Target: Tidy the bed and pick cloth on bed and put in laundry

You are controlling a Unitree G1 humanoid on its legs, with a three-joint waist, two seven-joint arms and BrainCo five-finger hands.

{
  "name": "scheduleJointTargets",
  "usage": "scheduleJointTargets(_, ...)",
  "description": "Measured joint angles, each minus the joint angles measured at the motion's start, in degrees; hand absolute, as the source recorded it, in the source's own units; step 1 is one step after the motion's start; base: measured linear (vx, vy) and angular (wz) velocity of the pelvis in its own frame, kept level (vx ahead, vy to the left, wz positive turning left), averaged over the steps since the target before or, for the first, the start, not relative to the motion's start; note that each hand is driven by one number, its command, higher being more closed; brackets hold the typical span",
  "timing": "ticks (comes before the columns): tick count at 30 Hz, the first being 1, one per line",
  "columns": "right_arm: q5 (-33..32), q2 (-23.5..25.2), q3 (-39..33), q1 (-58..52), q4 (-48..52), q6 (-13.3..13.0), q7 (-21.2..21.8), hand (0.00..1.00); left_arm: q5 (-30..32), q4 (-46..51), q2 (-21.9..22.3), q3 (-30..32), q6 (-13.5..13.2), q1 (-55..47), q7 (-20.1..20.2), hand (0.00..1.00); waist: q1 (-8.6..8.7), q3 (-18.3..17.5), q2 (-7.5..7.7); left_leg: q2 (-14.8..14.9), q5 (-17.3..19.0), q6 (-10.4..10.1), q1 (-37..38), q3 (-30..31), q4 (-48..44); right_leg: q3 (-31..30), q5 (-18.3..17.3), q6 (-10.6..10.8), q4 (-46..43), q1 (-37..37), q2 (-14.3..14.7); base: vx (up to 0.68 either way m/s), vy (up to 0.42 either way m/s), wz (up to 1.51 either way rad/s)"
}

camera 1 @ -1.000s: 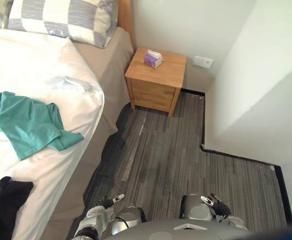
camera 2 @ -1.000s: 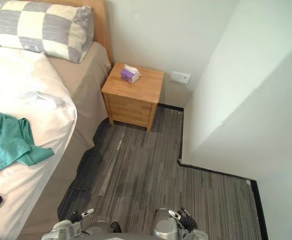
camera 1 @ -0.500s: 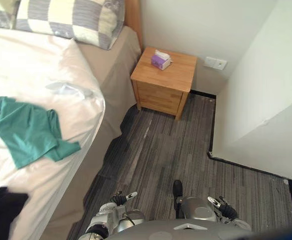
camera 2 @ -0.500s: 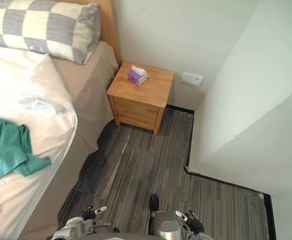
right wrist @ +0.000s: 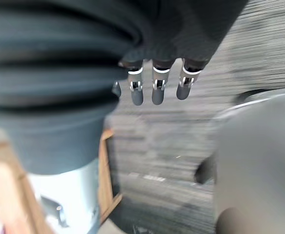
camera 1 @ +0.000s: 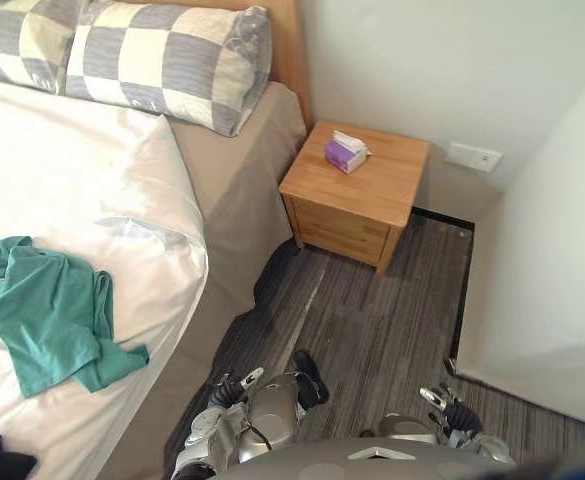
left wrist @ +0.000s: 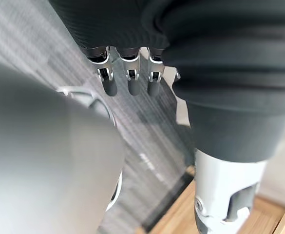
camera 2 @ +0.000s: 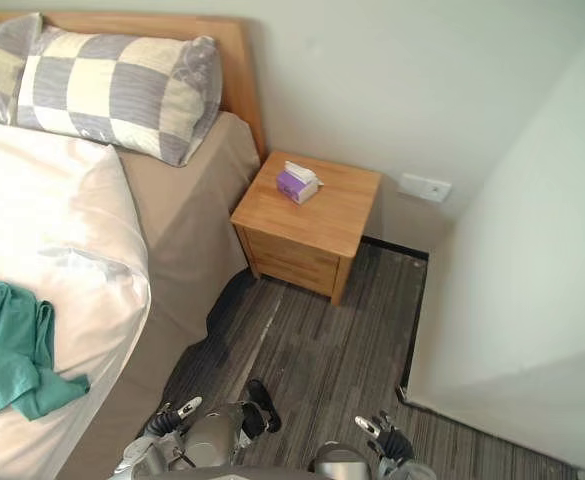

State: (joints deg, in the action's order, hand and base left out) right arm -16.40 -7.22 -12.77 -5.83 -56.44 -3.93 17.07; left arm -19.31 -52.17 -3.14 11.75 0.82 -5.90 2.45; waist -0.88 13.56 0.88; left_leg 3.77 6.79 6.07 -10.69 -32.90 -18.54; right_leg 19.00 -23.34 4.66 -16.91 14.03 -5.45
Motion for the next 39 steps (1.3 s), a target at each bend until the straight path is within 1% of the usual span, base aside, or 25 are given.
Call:
scheduleJointTargets(1, 0.4, 0.1, 0.0, 1.8, -1.0, 0.2, 0.2, 0.00, 0.3, -0.2, -0.4, 0.1, 0.1, 0.0, 0.0, 0.00, -0.18, 0.1, 0.69, -2.3, 1.5, 3.0, 1.3, 1.0, 0.1, 0.7, -0.2, 1.7, -12.7, -3.9, -3.6, 0.54, 0.115, 0.54)
scheduleJointTargets(2, 0.5, 0.1, 0.0, 2.9, -1.2, 0.2, 0.3, 0.00, 0.5, -0.2, -0.8, 0.0, 0.1, 0.0, 0.0, 0.00, -0.17, 0.0, 0.71, -3.6, 2.1, 3.5, 2.3, 1.8, 0.7, 0.7, 1.3, 2.3, -20.6, -6.4, -5.7, 0.53, 0.117, 0.85)
scheduleJointTargets(3, 0.7, 0.6, 0.1, 3.3, -1.6, 0.2, 0.4, 0.00, 0.9, -0.5, -1.0, -0.5, 0.2, 0.1, 0.1, 0.00, 0.56, 0.4, 1.52, -6.0, 3.3, 3.8, 4.8, 5.2, 2.1, 0.5, 9.0, 1.1, -34.1, -11.4, -9.1, 0.42, 0.069, 1.10)
scheduleJointTargets(4, 0.8, 1.4, 0.3, 3.5, -1.9, 0.2, 0.8, 0.00, 0.9, -0.9, -1.5, -1.0, 0.2, 0.1, 0.1, 0.00, 0.86, 0.6, 1.94, -7.1, 3.8, 3.8, 6.9, 7.8, 3.0, -0.2, 10.5, 1.2, -40.0, -13.6, -10.2, 0.67, 0.038, 1.76)
scheduleJointTargets(5, 0.8, 2.1, 1.2, 3.4, -2.0, 0.1, 0.9, 0.00, 0.9, -1.1, -2.2, -2.6, 0.0, 0.0, 0.1, 0.00, 1.13, 0.7, 1.57, -7.8, 4.5, 3.7, 10.4, 12.9, 4.6, -0.8, 8.6, 1.1, -43.3, -16.3, -10.1, 0.57, -0.017, 1.50)
scheduleJointTargets(7, 0.8, 1.7, 2.2, 3.5, -1.7, -0.9, 0.9, 0.00, 0.8, -1.1, -2.3, -3.1, -0.1, -0.4, 0.0, 0.00, 1.49, 1.1, 0.67, -7.6, 4.5, 3.3, 14.8, 18.0, 7.1, -1.1, 6.8, 1.0, -41.1, -18.7, -8.9, 0.62, -0.095, 1.62)
scheduleJointTargets(8, 0.8, 1.2, 2.7, 3.8, -1.6, -1.2, 0.9, 0.00, 0.9, -1.3, -2.3, -4.6, -0.1, -0.4, -0.1, 0.00, 1.61, 1.4, -0.60, -6.7, 4.2, 2.8, 17.4, 22.1, 8.9, -1.7, 5.7, 1.0, -35.6, -20.6, -7.2, 0.53, -0.143, 1.70)
scheduleJointTargets(9, 0.8, 1.1, 2.8, 3.8, -1.6, -1.3, 1.0, 0.00, 0.9, -1.3, -2.4, -5.1, -0.2, -0.5, -0.1, 0.00, 1.53, 1.2, -0.96, -6.2, 4.1, 2.7, 18.1, 24.3, 9.4, -2.7, 5.5, 0.9, -31.8, -21.7, -6.1, 0.48, -0.195, 1.85)
scheduleJointTargets(10, 0.5, 1.0, 3.3, 3.8, -1.6, -1.4, 1.0, 0.00, 1.8, -1.2, -2.2, -5.3, -0.3, -0.4, -0.2, 0.00, 1.67, 0.8, -1.64, -4.8, 4.4, 1.9, 18.6, 29.2, 9.5, -6.6, 5.8, 1.2, -23.1, -23.9, -3.0, 0.45, -0.252, 2.04)
scheduleJointTargets(11, -0.1, 1.3, 4.1, 3.7, -1.2, -1.6, 1.0, 0.00, 3.1, -1.0, -2.4, -6.1, -0.6, -0.3, -0.3, 0.00, 1.81, 0.5, -1.81, -3.8, 5.3, 0.4, 18.6, 34.3, 9.5, -13.8, 7.4, 1.7, -14.1, -25.9, 0.1, 0.45, -0.282, 2.13)
scheduleJointTargets(12, -0.3, 1.5, 4.4, 3.7, -0.8, -1.5, 0.8, 0.00, 3.3, -1.0, -2.5, -6.5, -0.8, -0.3, -0.2, 0.00, 1.86, 0.4, -1.53, -3.7, 5.9, -0.6, 18.6, 36.4, 9.2, -17.6, 8.7, 2.1, -10.4, -26.5, 1.0, 0.44, -0.349, 2.18)
scheduleJointTargets(13, -0.5, 2.3, 4.6, 3.5, -0.7, -1.4, 0.3, 0.00, 4.2, -0.9, -2.7, -6.6, -1.2, -0.4, -0.2, 0.00, 1.77, 0.2, 0.18, -4.5, 7.3, -3.0, 18.8, 39.6, 8.1, -23.3, 13.2, 2.5, -4.0, -26.9, 1.2, 0.45, -0.401, 1.93)
scheduleJointTargets(14, -0.8, 3.8, 5.1, 2.8, -0.9, -1.0, -0.2, 0.00, 4.3, 0.0, -3.6, -6.2, -1.5, -0.4, 0.0, 0.00, 0.80, -0.4, 3.25, -6.0, 8.9, -5.3, 19.7, 41.3, 7.2, -24.6, 22.3, 0.7, -0.6, -26.8, 0.4, 0.46, -0.439, 1.74)
scheduleJointTargets(15, -0.8, 3.9, 5.1, 3.3, -1.0, -0.7, -0.6, 0.00, 4.8, -0.4, -2.9, -5.4, -1.4, 0.2, -0.3, 0.00, 0.22, 0.1, 1.87, -4.7, 9.8, -6.3, 20.8, 41.9, 6.7, -22.8, 20.1, 0.1, -3.4, -25.9, 0.5, 0.40, -0.423, 1.19)
scheduleJointTargets(16, -0.5, 3.2, 5.1, 3.6, -0.8, 0.1, -0.9, 0.00, 5.4, 0.1, -1.2, -5.5, -1.5, -0.6, -0.2, 0.00, -0.21, -1.2, -0.56, -2.2, 9.2, -7.9, 20.0, 39.4, 6.0, -21.0, 19.7, -0.6, -3.5, -25.1, 1.5, 0.33, -0.359, 0.83)
scheduleJointTargets(18, -0.2, 2.5, 5.0, 4.7, -0.9, 0.7, -0.8, 0.00, 5.3, 0.9, 1.1, -5.7, -1.6, -1.3, -0.2, 0.00, 0.08, -2.1, -2.30, 0.3, 7.5, -9.7, 19.8, 33.0, 6.7, -17.4, 18.3, -2.2, -1.4, -22.7, 1.4, 0.29, -0.311, 0.90)
scheduleJointTargets(19, -0.2, 2.2, 4.6, 4.9, -1.2, 1.0, -0.9, 0.00, 5.3, 0.9, 1.7, -6.8, -1.2, -1.3, 0.2, 0.00, 1.20, -2.3, -3.38, 1.6, 6.3, -10.1, 19.8, 28.4, 7.6, -14.1, 18.1, -2.5, 0.3, -20.6, 1.0, 0.22, -0.267, 1.29)
scheduleJointTargets(20, -0.2, 2.0, 3.8, 4.7, -1.8, 1.2, -1.0, 0.00, 5.3, 1.1, 1.7, -7.5, -1.2, -1.2, 0.7, 0.00, 1.93, -2.4, -3.59, 2.4, 4.9, -10.4, 19.9, 23.3, 9.2, -10.9, 17.9, -2.8, 2.0, -18.4, 0.2, 0.17, -0.234, 1.36)
scheduleJointTargets(22, -0.2, 1.9, 1.8, 3.6, -2.4, 1.5, -1.5, 0.00, 5.5, 1.4, 1.4, -8.6, -1.5, -1.2, 1.4, 0.00, 2.03, -2.4, -3.47, 2.5, 2.3, -10.4, 20.6, 17.4, 11.8, -6.7, 17.8, -2.8, 4.0, -16.0, -0.8, 0.06, -0.108, 1.18)
scheduleJointTargets(24, -0.2, 1.7, 0.1, 3.3, -4.0, 1.9, -2.1, 0.00, 6.9, 1.2, 0.9, -9.0, -1.7, -1.6, 1.4, 0.00, 1.77, -2.6, -3.79, 2.4, 1.2, -10.3, 20.5, 16.2, 13.8, -4.0, 17.7, -2.6, 5.8, -14.4, -1.2, -0.01, -0.029, 0.95)
scheduleJointTargets(27, -1.0, 2.8, -2.7, 3.3, -5.6, 2.3, -4.0, 0.00, 7.2, 1.0, -0.2, -8.9, -2.5, -2.3, 1.4, 0.00, 1.61, -3.3, -2.90, 2.6, 1.1, -10.2, 20.3, 16.1, 15.6, -1.4, 18.6, -2.1, 8.9, -12.5, -1.0, -0.06, 0.017, 0.60)
scheduleJointTargets(31, -5.6, 4.5, -5.1, 2.6, -6.3, 2.2, -6.9, 0.00, 8.4, -1.2, -1.7, -9.0, -3.3, -2.2, 1.3, 0.00, 1.46, -5.1, -1.98, 2.9, 0.9, -10.2, 19.9, 14.7, 17.0, -1.0, 22.0, -1.9, 13.9, -10.9, 0.2, -0.04, 0.008, -0.02)
scheduleJointTargets(33, -7.8, 4.6, -6.0, 2.1, -6.0, 0.8, -9.4, 0.00, 10.2, -1.5, -2.1, -9.5, -3.0, -2.1, 1.3, 0.00, 1.74, -5.7, -1.90, 2.6, 0.4, -10.4, 20.9, 14.3, 18.2, -1.2, 22.5, -1.9, 14.7, -10.4, 0.2, -0.01, 0.006, -0.15)
scheduleJointTargets(36, -9.4, 4.3, -12.2, 0.3, -1.2, -2.7, -14.6, 0.00, 11.4, -2.1, -2.2, -9.5, -2.4, -2.0, 1.6, 0.00, 2.39, -6.0, -1.88, 1.9, -1.2, -10.6, 22.1, 14.3, 21.5, -1.1, 22.3, -1.7, 13.6, -10.9, -0.2, -0.02, 0.007, 0.03)
scheduleJointTargets(39, -9.6, 1.6, -15.6, 0.7, 10.1, -4.1, -17.7, 0.00, 11.3, -2.0, -3.5, -9.5, -0.9, -2.1, 2.5, 0.00, 3.03, -5.3, -0.83, 1.1, -2.4, -10.5, 22.8, 14.2, 24.2, -1.1, 21.9, -1.3, 11.5, -12.1, -1.1, -0.07, 0.025, 0.06)
